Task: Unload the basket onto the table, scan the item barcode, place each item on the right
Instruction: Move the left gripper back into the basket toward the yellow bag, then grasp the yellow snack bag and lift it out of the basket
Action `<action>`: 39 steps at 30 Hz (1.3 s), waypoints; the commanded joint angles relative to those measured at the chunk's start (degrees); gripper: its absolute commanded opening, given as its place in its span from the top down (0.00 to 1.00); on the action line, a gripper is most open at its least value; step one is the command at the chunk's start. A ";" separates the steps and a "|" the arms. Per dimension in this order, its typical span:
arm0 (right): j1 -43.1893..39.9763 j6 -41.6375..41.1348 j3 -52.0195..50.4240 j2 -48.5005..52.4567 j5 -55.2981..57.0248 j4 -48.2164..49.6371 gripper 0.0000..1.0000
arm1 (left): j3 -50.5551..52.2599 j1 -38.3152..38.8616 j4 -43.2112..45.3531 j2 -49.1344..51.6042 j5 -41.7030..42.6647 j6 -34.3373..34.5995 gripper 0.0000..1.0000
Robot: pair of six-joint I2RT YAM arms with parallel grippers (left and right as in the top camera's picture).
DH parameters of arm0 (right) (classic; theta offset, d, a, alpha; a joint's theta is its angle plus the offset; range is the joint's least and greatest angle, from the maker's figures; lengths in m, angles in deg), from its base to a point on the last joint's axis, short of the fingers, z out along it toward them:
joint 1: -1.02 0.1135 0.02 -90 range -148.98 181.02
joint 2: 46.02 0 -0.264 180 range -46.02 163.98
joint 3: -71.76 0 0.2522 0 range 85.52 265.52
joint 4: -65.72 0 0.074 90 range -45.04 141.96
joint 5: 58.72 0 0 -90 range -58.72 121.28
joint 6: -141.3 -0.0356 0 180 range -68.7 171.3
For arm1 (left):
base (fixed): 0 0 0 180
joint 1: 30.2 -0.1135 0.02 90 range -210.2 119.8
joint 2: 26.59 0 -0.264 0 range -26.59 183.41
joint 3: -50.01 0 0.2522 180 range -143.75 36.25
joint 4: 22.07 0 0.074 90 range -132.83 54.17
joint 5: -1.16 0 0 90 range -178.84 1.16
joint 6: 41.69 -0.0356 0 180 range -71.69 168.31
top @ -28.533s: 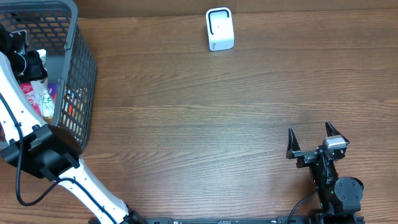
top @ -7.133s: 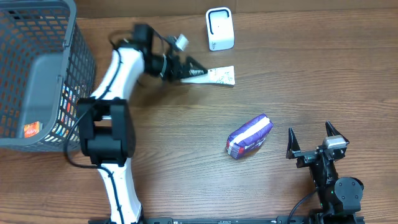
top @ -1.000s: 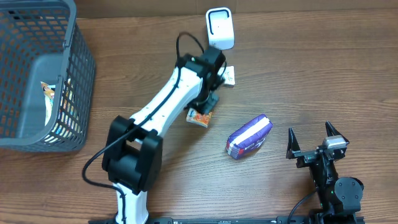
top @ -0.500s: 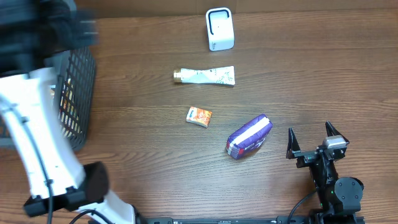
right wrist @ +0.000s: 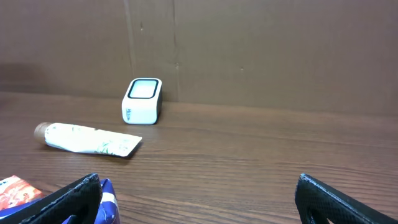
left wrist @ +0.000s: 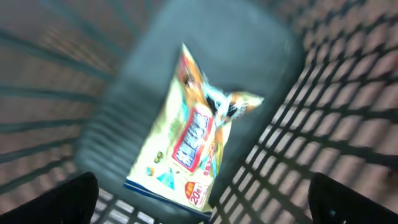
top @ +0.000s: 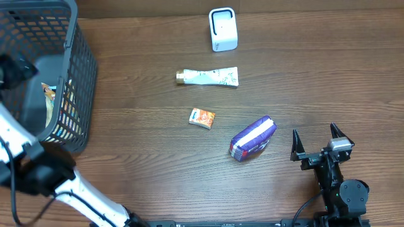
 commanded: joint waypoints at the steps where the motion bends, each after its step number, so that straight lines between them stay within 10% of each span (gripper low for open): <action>1: 0.31 0.24 -0.59 -0.57 -0.24 0.31 0.00 | 0.63 1.16 -3.23 7.37 1.75 -6.93 0.00; 24: 0.31 0.24 -0.59 -0.57 -0.22 0.31 0.00 | 14.05 4.61 4.87 14.93 -5.88 -10.51 0.00; 33: 0.31 0.24 -0.59 -0.57 -0.22 0.31 0.00 | 17.09 4.57 8.68 14.93 -5.86 -7.89 0.93; 39: 0.31 0.24 -0.59 -0.57 -0.22 0.31 0.00 | 12.52 4.46 5.03 14.80 -5.81 -5.68 0.96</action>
